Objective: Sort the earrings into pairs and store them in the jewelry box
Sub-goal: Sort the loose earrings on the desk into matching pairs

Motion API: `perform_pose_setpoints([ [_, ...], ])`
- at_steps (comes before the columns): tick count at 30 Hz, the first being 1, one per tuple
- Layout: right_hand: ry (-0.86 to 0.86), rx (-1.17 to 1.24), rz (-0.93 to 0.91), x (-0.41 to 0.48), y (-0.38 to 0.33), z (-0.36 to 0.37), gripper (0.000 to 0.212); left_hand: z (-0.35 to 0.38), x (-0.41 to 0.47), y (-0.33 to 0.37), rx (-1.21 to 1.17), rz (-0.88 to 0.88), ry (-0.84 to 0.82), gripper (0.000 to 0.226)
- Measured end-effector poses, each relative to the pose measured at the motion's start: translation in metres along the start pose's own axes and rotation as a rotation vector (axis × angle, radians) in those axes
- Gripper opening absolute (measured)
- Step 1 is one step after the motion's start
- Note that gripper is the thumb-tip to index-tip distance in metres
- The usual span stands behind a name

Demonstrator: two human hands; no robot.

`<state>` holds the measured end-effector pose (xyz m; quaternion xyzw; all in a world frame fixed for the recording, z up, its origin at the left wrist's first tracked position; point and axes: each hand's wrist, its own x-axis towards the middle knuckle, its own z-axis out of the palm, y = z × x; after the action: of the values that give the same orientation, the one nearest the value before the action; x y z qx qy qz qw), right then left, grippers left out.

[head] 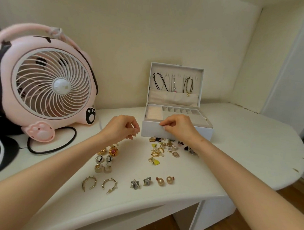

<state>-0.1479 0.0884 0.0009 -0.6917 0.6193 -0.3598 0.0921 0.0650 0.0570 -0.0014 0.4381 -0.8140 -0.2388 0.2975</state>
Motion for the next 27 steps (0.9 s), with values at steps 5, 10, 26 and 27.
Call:
perform_pose_setpoints([
  [5, -0.006, -0.116, -0.035, 0.005, 0.014, 0.014, 0.024, 0.003, 0.005, 0.0, 0.026, 0.01, 0.033, 0.007],
  [10, 0.022, -0.094, -0.008, 0.015, 0.021, 0.02, 0.023, 0.0, 0.004, -0.004, 0.03, 0.006, 0.025, 0.008],
  [26, -0.191, 0.092, 0.005, 0.029, -0.029, 0.049, 0.012, -0.006, 0.03, -0.017, 0.361, -0.001, -0.158, 0.008],
  [27, -0.183, 0.077, 0.001, 0.029, -0.029, 0.053, 0.014, -0.005, 0.031, -0.019, 0.38, -0.006, -0.157, 0.01],
])
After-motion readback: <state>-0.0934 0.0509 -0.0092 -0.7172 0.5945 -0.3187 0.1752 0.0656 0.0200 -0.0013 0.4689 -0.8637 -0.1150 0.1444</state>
